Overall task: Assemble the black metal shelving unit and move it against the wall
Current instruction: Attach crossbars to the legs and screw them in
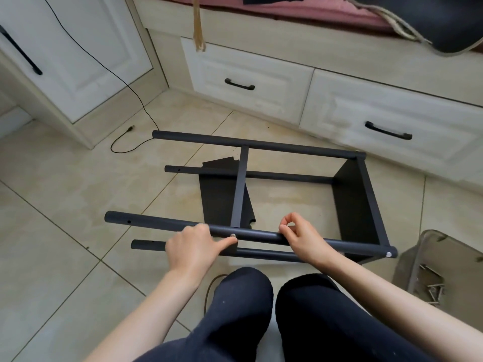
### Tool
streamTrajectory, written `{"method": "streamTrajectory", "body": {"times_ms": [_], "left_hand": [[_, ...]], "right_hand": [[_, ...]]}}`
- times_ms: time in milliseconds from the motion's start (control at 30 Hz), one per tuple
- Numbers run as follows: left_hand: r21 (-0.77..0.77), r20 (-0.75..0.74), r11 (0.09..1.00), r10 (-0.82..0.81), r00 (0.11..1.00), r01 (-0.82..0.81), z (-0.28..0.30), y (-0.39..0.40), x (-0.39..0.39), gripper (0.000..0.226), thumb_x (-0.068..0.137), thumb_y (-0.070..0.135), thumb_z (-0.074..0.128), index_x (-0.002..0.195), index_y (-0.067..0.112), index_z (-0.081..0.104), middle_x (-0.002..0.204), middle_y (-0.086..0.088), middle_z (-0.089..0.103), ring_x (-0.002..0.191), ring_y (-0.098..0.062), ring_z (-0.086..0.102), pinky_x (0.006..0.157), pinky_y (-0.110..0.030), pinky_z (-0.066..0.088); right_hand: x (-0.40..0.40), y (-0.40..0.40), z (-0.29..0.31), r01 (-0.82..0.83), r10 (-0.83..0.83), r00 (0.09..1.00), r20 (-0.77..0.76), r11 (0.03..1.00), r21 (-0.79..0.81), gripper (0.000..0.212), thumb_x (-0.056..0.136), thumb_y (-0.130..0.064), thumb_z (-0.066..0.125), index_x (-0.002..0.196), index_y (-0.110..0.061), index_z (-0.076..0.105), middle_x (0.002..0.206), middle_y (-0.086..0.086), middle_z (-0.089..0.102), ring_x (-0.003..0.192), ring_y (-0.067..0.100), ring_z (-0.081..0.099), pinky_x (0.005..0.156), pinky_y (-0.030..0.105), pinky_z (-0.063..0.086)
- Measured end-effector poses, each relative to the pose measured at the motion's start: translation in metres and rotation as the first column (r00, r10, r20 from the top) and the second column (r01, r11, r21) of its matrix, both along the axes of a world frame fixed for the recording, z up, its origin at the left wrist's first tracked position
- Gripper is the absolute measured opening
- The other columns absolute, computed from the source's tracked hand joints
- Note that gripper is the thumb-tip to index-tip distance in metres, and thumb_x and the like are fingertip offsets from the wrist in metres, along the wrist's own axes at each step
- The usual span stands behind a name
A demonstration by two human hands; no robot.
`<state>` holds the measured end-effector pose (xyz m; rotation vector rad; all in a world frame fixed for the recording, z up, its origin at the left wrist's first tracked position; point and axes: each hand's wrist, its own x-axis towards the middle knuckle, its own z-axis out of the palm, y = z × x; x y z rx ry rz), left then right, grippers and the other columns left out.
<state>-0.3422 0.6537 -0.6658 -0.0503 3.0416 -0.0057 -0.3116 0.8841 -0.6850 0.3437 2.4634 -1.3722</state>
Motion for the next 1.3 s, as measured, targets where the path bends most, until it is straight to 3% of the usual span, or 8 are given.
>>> {"method": "streamTrajectory", "body": {"times_ms": [133,233,300,467,767,1033,1133,1300], "left_hand": [[-0.077,-0.146,0.960,-0.278,0.949,0.270,0.007,0.002,-0.015,0.060,0.074,0.079,0.064,0.095,0.025,0.047,0.082,0.008,0.053,0.072,-0.013,0.049,0.055,-0.022,0.031],[0.012,-0.099,0.842,-0.536,0.839,0.539,0.005,-0.002,-0.038,0.079,0.074,0.069,0.072,0.135,0.026,0.047,0.128,0.001,0.050,0.118,-0.020,0.046,0.099,-0.033,0.038],[0.033,0.023,0.741,-0.672,0.740,0.671,0.005,-0.009,-0.058,0.099,0.077,0.072,0.066,0.157,0.032,0.023,0.162,0.002,0.022,0.151,-0.027,0.015,0.123,-0.042,0.014],[-0.044,0.216,0.481,-0.851,0.478,0.876,-0.013,-0.011,-0.090,0.098,0.080,0.088,0.036,0.160,0.039,0.008,0.163,0.011,-0.028,0.146,-0.021,-0.038,0.122,-0.043,-0.013],[0.117,0.064,0.472,-0.882,0.467,0.874,-0.034,-0.010,-0.088,0.093,0.077,0.091,0.038,0.144,0.027,0.048,0.169,0.003,0.006,0.155,-0.015,-0.012,0.126,-0.038,-0.002],[0.209,0.103,0.492,-0.870,0.481,0.845,-0.038,-0.010,-0.085,0.094,0.080,0.089,0.038,0.157,0.038,0.020,0.169,0.007,-0.003,0.154,-0.011,-0.013,0.126,-0.035,-0.003],[0.240,0.096,0.492,-0.870,0.484,0.837,-0.042,-0.010,-0.083,0.097,0.081,0.086,0.042,0.160,0.040,0.008,0.169,0.010,-0.006,0.154,-0.009,-0.015,0.125,-0.033,-0.005],[0.328,0.005,0.474,-0.866,0.500,0.817,-0.050,-0.012,-0.083,0.085,0.081,0.081,0.051,0.148,0.032,0.039,0.169,0.009,0.004,0.156,-0.012,-0.004,0.123,-0.041,0.010]], "right_hand": [[-0.001,0.000,0.001,-0.020,0.020,1.000,0.001,1.000,0.017,0.010,0.103,-0.028,0.046,0.097,-0.021,0.051,0.068,0.000,0.054,0.059,0.009,0.043,0.059,0.026,0.039],[0.000,0.001,0.001,-0.030,0.030,1.000,-0.004,0.999,0.030,0.010,0.103,-0.027,0.047,0.096,-0.021,0.051,0.068,0.000,0.054,0.058,0.010,0.043,0.059,0.026,0.039],[0.001,0.001,0.001,-0.038,0.039,0.999,-0.010,0.999,0.035,0.009,0.103,-0.027,0.047,0.096,-0.022,0.051,0.070,0.001,0.055,0.059,0.010,0.043,0.060,0.027,0.038],[0.008,0.001,-0.007,-0.069,0.070,0.997,-0.014,0.997,0.044,0.010,0.104,-0.026,0.045,0.095,-0.022,0.049,0.072,-0.003,0.057,0.069,0.013,0.044,0.067,0.029,0.039],[0.007,0.006,-0.013,-0.038,0.034,0.999,0.040,0.994,0.102,0.009,0.103,-0.025,0.046,0.095,-0.023,0.050,0.084,0.000,0.066,0.082,0.021,0.056,0.077,0.037,0.046],[-0.048,0.012,-0.003,-0.196,0.150,0.941,0.303,0.972,0.129,0.011,0.096,-0.024,0.060,0.100,-0.017,0.067,0.091,-0.004,0.066,0.075,0.005,0.055,0.060,0.016,0.039],[-0.057,0.006,-0.012,-0.139,0.140,0.953,0.269,0.990,-0.023,0.008,0.094,-0.021,0.063,0.095,-0.015,0.068,0.085,-0.002,0.067,0.072,0.009,0.059,0.062,0.018,0.048],[-0.067,-0.001,-0.033,-0.068,0.152,0.944,0.293,0.958,-0.280,0.007,0.093,-0.016,0.067,0.096,-0.011,0.070,0.078,-0.001,0.066,0.061,0.002,0.058,0.060,0.014,0.050]]}}
